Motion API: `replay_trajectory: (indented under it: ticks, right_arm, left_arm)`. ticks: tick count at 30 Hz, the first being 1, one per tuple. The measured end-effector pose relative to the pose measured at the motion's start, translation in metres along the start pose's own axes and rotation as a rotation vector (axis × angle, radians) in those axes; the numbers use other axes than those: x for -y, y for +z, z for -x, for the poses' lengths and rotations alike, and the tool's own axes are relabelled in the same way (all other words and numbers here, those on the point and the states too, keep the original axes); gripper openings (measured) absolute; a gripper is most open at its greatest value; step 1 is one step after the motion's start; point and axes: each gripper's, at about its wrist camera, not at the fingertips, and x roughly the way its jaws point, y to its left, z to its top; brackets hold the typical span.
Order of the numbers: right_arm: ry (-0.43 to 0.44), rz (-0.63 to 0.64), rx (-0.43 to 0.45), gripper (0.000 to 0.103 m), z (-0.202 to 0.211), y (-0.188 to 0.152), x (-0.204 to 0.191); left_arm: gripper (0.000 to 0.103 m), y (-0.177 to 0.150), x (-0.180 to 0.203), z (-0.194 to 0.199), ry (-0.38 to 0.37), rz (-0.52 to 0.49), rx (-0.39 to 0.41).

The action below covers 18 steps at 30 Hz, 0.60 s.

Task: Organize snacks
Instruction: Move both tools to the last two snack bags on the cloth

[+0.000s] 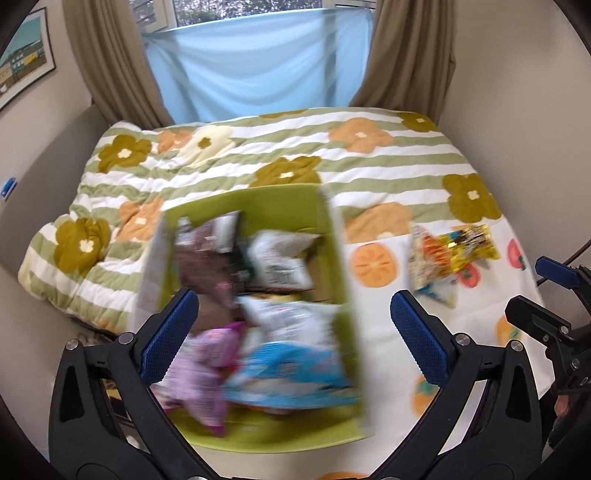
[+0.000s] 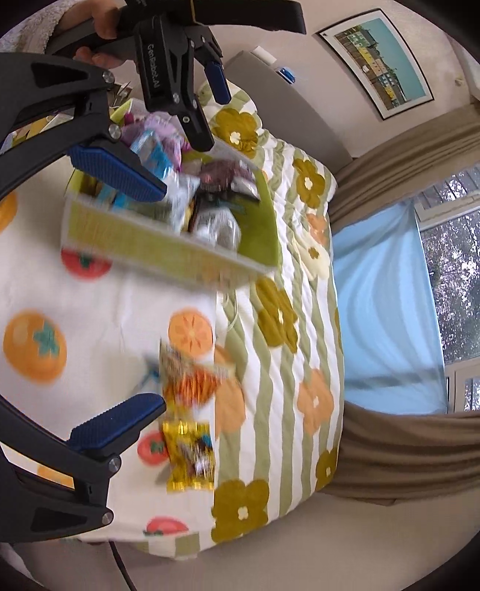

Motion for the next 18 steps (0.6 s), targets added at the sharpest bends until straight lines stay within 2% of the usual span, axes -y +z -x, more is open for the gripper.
replay_trajectory:
  ticks: [9, 14, 18]
  right_arm:
    - [-0.021, 0.017, -0.009, 0.103, 0.024, 0.019, 0.117]
    - [-0.097, 0.049, -0.041, 0.103, 0.015, 0.028, 0.163]
    - [-0.09, 0.018, -0.071, 0.103, -0.004, 0.032, 0.194]
  left_arm:
    - [0.103, 0.018, 0.113, -0.027, -0.016, 0.013, -0.014]
    - [0.103, 0.022, 0.141, -0.058, -0.067, 0.032, -0.057]
    - [0.103, 0.025, 0.154, -0.094, -0.082, 0.04, -0.107]
